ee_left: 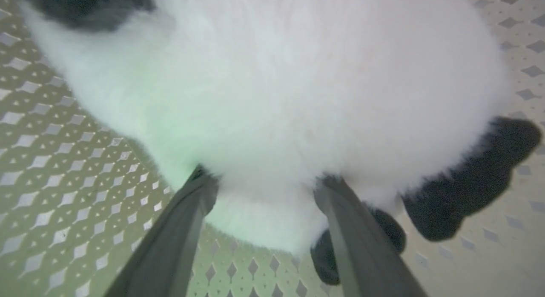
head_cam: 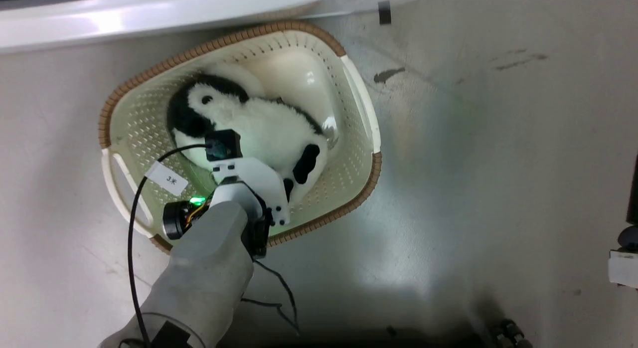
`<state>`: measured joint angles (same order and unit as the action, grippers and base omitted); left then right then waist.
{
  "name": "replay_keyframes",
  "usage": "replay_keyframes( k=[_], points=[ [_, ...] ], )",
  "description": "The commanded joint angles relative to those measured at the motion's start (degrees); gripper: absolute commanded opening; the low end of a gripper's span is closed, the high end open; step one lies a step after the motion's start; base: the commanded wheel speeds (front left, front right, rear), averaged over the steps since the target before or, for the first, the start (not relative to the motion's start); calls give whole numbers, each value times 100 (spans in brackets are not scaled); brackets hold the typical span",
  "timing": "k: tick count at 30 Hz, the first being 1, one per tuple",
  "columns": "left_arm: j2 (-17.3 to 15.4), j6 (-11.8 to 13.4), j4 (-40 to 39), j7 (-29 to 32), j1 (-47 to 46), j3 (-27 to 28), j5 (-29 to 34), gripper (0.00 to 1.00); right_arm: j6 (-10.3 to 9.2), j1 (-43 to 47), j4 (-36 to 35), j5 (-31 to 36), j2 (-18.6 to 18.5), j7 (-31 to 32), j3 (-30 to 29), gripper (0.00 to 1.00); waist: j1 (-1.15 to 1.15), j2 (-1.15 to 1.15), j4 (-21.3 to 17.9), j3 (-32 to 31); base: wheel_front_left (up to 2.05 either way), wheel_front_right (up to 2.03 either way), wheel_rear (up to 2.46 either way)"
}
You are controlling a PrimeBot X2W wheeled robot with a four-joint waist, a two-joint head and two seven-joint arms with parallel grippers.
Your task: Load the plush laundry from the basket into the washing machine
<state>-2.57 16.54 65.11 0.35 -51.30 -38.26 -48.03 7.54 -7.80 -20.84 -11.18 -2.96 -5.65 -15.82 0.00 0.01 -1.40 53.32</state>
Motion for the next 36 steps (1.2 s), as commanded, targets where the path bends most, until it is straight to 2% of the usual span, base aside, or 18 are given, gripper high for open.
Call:
replay_keyframes(
  k=[1,4,5,6,20,30,36],
  points=[
    [-31,25,69,-31,-95,-27,-49,100,-5,-108,-48,-33,8,3,-20,100,0,-1,-19,59,0,0,0],
    [-31,-87,57,-158,-111,-83,-149,100,-5,-112,-95,-29,8,8,-26,100,0,-1,-28,103,0,0,0],
    [-31,-128,65,-168,-106,-98,-193,46,-5,-114,-103,-26,8,7,-24,100,0,-1,-29,108,0,0,0],
    [-31,-186,51,-203,-99,-107,-245,0,-5,-116,-109,-21,8,7,-21,100,0,-1,-27,107,0,0,0],
    [-31,-583,81,-774,122,-180,-892,0,-5,-247,33,-16,-48,-9,49,100,0,-1,162,-316,0,0,0],
    [-31,-948,-14,-984,399,-376,-1261,0,-5,-320,242,-1,-126,-8,213,100,0,-1,368,-917,0,0,0],
    [-31,-1081,-98,-1165,626,-492,-1427,0,-5,-341,420,15,-130,-32,335,100,0,-1,492,-1377,0,0,0]
  ],
)
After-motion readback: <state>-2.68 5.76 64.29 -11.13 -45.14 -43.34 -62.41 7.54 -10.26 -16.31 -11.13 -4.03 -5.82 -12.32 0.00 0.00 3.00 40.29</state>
